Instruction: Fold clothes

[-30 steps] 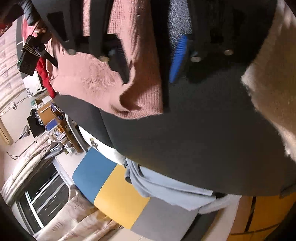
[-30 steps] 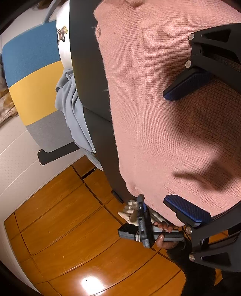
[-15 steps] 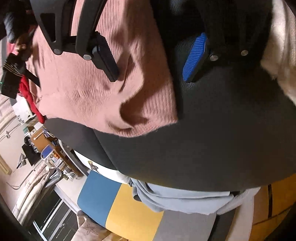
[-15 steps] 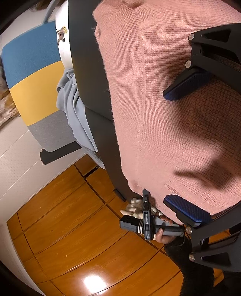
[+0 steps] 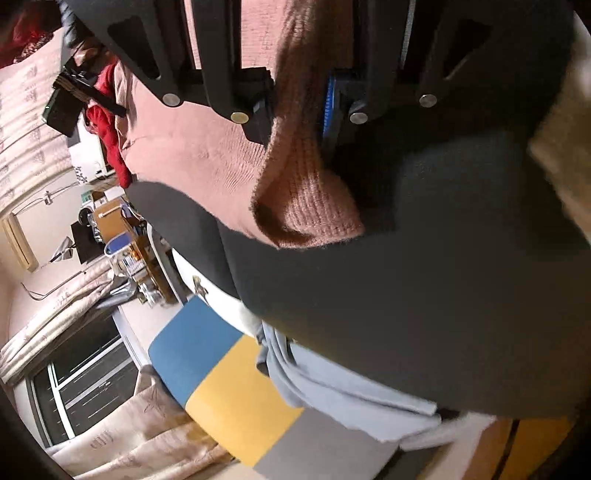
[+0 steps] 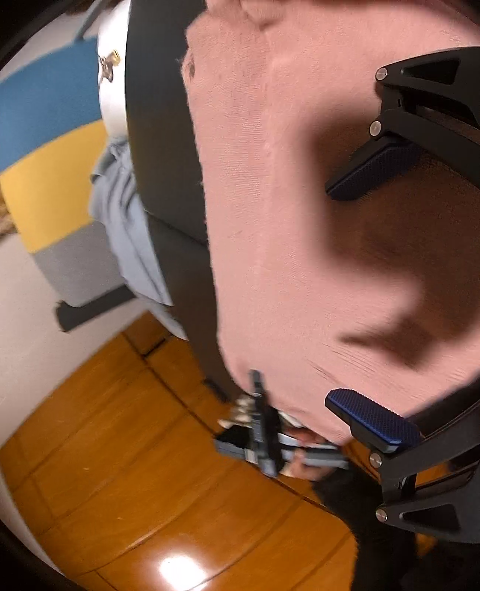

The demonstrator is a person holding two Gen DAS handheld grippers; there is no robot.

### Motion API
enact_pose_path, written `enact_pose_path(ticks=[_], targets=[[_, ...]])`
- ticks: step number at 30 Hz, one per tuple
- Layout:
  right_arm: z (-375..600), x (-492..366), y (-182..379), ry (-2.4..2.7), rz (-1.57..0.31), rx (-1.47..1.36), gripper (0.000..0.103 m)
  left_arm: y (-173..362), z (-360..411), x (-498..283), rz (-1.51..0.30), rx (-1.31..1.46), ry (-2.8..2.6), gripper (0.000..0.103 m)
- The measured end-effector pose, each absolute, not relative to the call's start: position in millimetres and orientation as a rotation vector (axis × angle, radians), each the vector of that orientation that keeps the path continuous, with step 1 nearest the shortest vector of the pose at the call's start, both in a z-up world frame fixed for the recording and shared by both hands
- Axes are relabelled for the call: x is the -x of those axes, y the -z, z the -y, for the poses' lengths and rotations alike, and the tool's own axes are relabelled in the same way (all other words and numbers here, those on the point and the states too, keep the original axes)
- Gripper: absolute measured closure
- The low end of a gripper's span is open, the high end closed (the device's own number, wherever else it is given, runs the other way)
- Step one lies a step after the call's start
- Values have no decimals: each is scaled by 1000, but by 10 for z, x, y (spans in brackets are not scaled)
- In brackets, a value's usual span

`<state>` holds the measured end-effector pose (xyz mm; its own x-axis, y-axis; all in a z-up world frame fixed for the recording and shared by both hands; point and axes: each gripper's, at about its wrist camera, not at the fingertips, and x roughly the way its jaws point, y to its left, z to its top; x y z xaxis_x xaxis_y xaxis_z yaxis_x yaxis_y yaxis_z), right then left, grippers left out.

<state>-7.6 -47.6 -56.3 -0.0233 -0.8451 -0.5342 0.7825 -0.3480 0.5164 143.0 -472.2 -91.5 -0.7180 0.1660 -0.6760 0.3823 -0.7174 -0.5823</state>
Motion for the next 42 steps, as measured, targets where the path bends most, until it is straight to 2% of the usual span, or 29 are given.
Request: enact_pose_path(ticks=[6,12,17,23,31,42], targets=[[230,248,283,1609,-86,-1020,0,878,4789,-1356,-1061,-1185,2524,85],[404,472,405,1528,-331,-1084,0,796,4767,-1423,-1021,-1222,2516,84],[444,701,774,1572,-636,-1139,0,791,4746,-1478,-1029,-1239,2505,84],[271,687,911,1622,-550,-1050,0,766,4767,-1531,-1161,-1191,2515,85],[184,592,987,1746,-519,-1003,0,448,4599,-1845,-1523,-939,2584,86],[119,518,1030,1800,-487,-984,0,-294,3689,-1268,-1661,-860,2672,90]])
